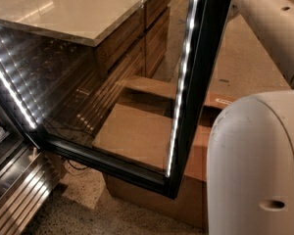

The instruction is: Close right fridge door

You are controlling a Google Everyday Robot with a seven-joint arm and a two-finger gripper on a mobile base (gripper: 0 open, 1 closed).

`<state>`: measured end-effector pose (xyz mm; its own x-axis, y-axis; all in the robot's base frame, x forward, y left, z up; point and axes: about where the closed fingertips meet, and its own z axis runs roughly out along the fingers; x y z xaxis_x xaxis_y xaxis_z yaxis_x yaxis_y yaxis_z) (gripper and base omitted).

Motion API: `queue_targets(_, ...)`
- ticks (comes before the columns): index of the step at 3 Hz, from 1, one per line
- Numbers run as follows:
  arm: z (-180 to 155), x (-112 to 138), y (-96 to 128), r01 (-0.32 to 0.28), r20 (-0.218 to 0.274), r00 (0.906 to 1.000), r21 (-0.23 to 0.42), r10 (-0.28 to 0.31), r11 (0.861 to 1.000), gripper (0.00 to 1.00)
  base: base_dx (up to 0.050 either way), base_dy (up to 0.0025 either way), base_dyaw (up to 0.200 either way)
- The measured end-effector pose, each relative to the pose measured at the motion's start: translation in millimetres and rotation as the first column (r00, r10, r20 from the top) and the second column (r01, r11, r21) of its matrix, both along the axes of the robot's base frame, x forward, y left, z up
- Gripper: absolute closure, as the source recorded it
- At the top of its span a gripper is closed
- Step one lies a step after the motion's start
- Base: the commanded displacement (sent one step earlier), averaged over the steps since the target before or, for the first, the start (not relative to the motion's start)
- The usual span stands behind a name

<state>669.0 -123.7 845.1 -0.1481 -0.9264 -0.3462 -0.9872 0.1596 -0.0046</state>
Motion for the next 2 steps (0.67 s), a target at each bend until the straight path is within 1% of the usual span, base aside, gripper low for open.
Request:
queue_targets(1,-5.5,-2.0,9.6,-0.016,-0.007,0.9999,-0.027,0.015,1.000,1.00,0.000,0.00000,0.000)
queue_targets(2,-7.2,-7.9,18.0,-0.046,-0.003,0.9989,-0.049,0.046,0.998,1.00,0.000,0.00000,0.000)
